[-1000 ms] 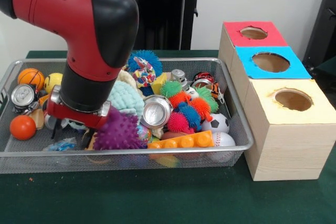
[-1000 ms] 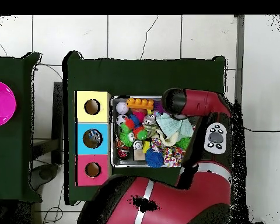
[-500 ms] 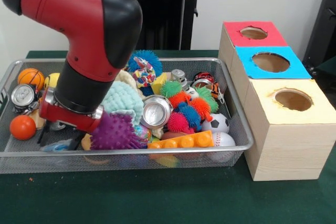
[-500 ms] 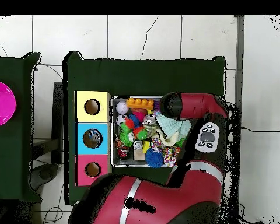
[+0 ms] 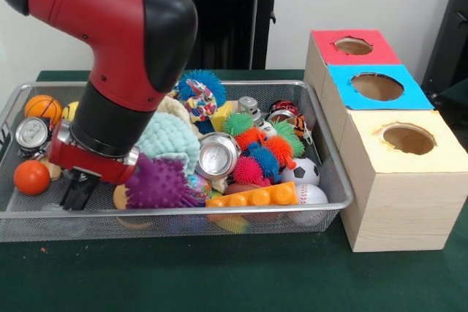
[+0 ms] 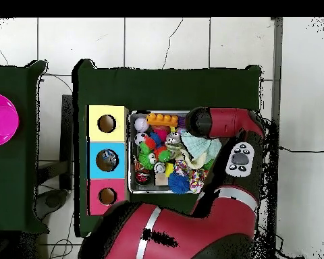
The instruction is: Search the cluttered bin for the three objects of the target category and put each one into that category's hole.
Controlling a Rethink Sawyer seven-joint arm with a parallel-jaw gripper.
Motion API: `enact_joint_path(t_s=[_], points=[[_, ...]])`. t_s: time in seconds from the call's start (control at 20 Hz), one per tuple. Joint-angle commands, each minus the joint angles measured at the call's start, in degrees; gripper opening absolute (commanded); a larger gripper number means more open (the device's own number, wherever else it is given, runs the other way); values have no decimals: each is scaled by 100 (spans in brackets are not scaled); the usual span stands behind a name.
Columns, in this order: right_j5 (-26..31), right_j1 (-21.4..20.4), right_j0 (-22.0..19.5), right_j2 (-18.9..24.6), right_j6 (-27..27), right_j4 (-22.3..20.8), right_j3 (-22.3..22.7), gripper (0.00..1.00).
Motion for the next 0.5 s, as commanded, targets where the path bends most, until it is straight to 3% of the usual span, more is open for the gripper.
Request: enact_joint_path(t_s=[0.05,0.5], points=[[601,102,-251,527,822,320,559,0],[1146,63,-216,443,545,443,372,0]])
